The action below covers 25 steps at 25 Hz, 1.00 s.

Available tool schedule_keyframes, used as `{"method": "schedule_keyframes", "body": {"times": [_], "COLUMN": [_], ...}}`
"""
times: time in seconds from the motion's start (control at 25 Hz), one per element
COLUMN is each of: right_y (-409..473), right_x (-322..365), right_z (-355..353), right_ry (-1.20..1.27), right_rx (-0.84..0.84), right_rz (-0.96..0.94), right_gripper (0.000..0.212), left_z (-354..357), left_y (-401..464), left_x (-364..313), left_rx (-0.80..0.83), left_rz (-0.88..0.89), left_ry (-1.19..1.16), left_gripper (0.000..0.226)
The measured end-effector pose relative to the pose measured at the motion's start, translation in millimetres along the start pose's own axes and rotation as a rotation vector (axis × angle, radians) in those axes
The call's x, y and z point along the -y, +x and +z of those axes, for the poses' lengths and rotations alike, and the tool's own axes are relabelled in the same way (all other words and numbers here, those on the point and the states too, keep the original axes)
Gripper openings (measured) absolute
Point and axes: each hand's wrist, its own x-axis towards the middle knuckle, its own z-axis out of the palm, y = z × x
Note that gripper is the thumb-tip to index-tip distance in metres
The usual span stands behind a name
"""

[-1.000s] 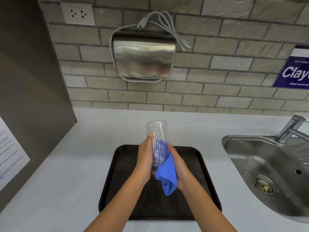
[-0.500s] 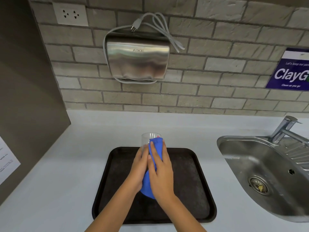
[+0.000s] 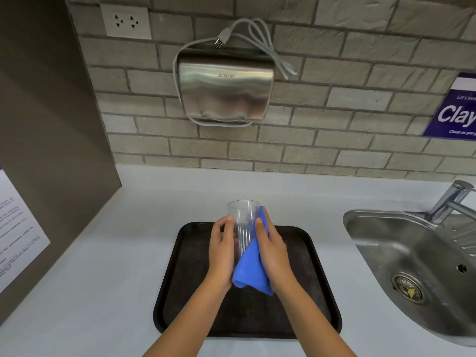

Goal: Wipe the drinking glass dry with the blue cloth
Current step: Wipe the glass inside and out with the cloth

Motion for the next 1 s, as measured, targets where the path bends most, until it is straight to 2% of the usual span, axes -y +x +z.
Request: {"method": "schedule_keyframes", "body": {"times": [0.08, 0.16, 0.24, 0.36, 0.48, 0.56, 0.64, 0.72, 0.76, 0.8, 0.92, 1.0], "right_y": [-4, -9, -19, -27, -11, 2, -4, -17, -20, -18, -6, -10], "right_x": [-1, -2, -4, -7, 14, 28, 31, 25, 22, 23, 29, 22], "right_z": [3, 6, 13, 22, 16, 9, 14, 23, 24, 22, 9, 3], "right_ry": [-0.095, -0.188, -0.309, -0.490, -0.268, -0.154, -0.320, -0.626, -0.656, -0.603, -0.124, -0.011], "right_rx": [-0.057, -0.113, -0.131, -0.103, -0.035, -0.013, -0.041, -0.065, -0.058, -0.038, 0.022, 0.063], "right_rz": [-0.109, -0.182, -0.283, -0.460, -0.415, -0.338, -0.372, -0.536, -0.597, -0.580, -0.222, -0.054], "right_gripper": [0.048, 0.049, 0.050, 0.047, 0.043, 0.040, 0.040, 0.043, 0.043, 0.042, 0.043, 0.047], "left_z": [-2, 0, -1, -8, -12, -10, -9, -10, -11, -11, -13, -13], "left_y": [-1, -3, -1, 7, 4, 1, 2, 9, 9, 9, 8, 15], "left_x": [3, 7, 7, 3, -1, -4, -9, -7, -7, -7, -8, -12], "left_rx": [-0.018, 0.018, 0.073, 0.170, 0.291, 0.292, 0.318, 0.367, 0.366, 0.371, 0.388, 0.342], "left_rz": [0.105, 0.162, 0.134, 0.067, -0.021, -0.085, -0.116, -0.158, -0.184, -0.197, -0.187, -0.172], "left_ry": [0.133, 0.227, 0.210, 0.068, -0.055, -0.086, -0.113, -0.161, -0.161, -0.175, -0.273, -0.333], "left_gripper": [0.036, 0.046, 0.051, 0.040, 0.041, 0.043, 0.041, 0.035, 0.033, 0.036, 0.062, 0.068]}}
